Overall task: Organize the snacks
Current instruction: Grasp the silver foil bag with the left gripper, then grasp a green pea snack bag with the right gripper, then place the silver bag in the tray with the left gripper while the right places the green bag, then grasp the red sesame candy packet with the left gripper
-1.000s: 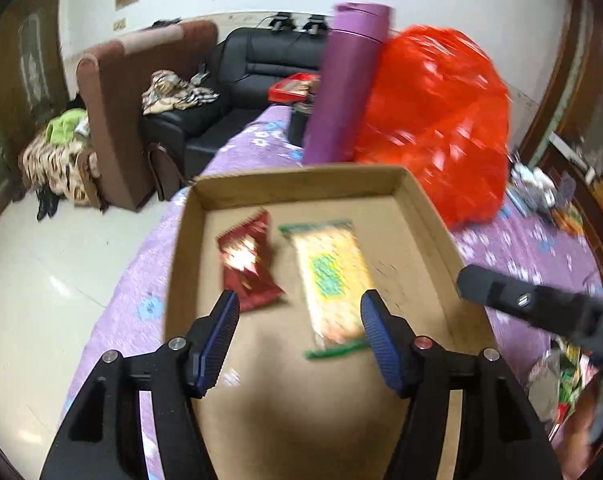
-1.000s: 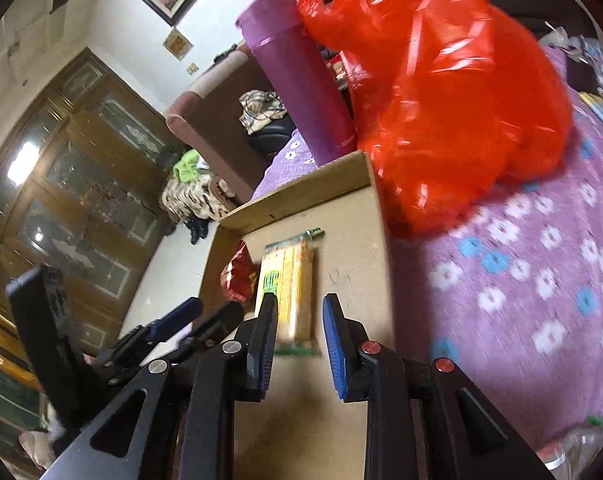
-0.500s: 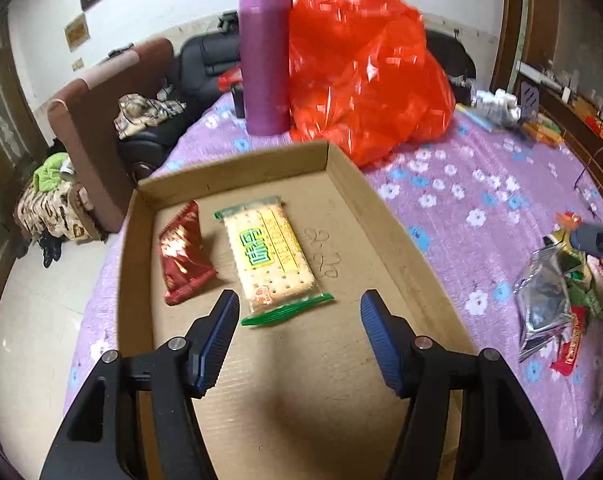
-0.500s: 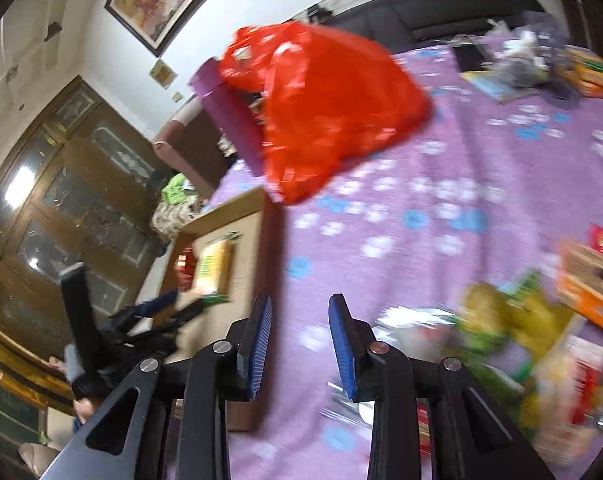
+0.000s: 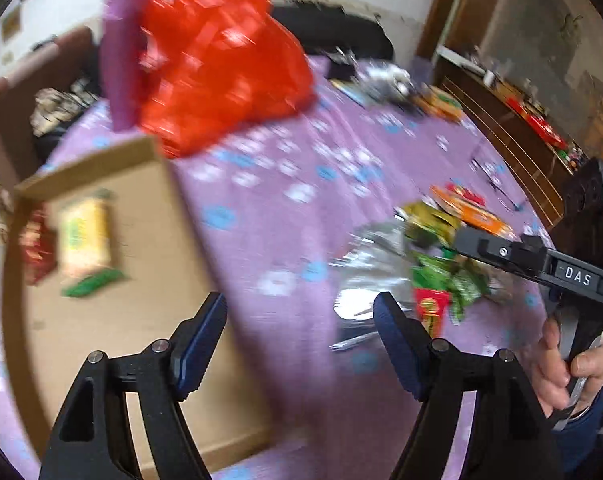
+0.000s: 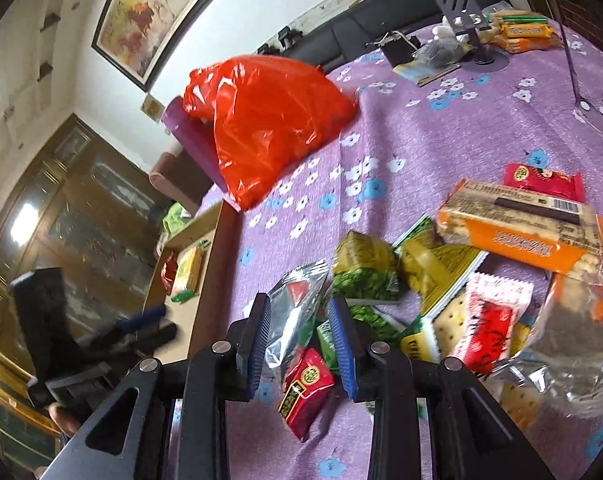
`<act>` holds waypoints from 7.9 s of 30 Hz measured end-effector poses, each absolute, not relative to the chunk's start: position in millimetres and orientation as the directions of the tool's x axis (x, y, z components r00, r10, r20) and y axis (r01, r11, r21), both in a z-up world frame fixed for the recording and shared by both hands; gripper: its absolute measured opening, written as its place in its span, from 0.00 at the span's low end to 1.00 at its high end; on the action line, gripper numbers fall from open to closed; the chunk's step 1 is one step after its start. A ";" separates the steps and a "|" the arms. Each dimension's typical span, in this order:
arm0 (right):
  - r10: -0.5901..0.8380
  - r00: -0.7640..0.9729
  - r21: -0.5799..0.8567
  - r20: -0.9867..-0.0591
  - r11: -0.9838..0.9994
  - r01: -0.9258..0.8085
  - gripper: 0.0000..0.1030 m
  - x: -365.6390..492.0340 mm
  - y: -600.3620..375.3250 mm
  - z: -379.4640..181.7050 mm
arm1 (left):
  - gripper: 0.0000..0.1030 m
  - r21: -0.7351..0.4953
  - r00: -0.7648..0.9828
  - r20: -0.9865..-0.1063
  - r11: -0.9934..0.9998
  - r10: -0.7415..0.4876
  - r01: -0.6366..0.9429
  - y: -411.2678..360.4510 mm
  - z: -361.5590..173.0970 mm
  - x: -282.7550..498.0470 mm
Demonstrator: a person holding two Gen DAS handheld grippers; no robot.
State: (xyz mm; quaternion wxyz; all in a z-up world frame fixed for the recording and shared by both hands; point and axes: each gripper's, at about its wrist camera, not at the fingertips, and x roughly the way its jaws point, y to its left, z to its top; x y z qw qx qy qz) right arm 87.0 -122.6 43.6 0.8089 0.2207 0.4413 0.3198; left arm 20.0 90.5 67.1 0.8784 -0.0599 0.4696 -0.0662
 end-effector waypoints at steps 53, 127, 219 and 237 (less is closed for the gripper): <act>0.378 0.599 0.146 -0.706 0.905 -0.399 0.08 98.4 -72.7 37.2 | 0.56 -0.112 0.707 -0.704 0.993 -0.065 -0.020 83.7 50.2 35.3; 0.661 0.493 0.369 -0.566 0.737 -0.566 0.31 60.0 13.4 79.4 | 0.56 -0.135 0.752 -0.647 0.951 0.129 -0.279 187.6 70.5 -44.1; 0.586 0.605 0.583 -0.539 0.778 -0.233 0.51 72.6 -126.1 52.9 | 0.68 -0.178 0.683 -0.718 0.984 -0.135 0.006 89.4 65.1 -44.9; 0.607 0.546 0.613 -0.578 0.764 -0.201 0.51 78.6 -125.7 37.7 | 0.17 -0.080 0.572 -0.802 0.980 -0.172 0.184 2.7 18.6 1.1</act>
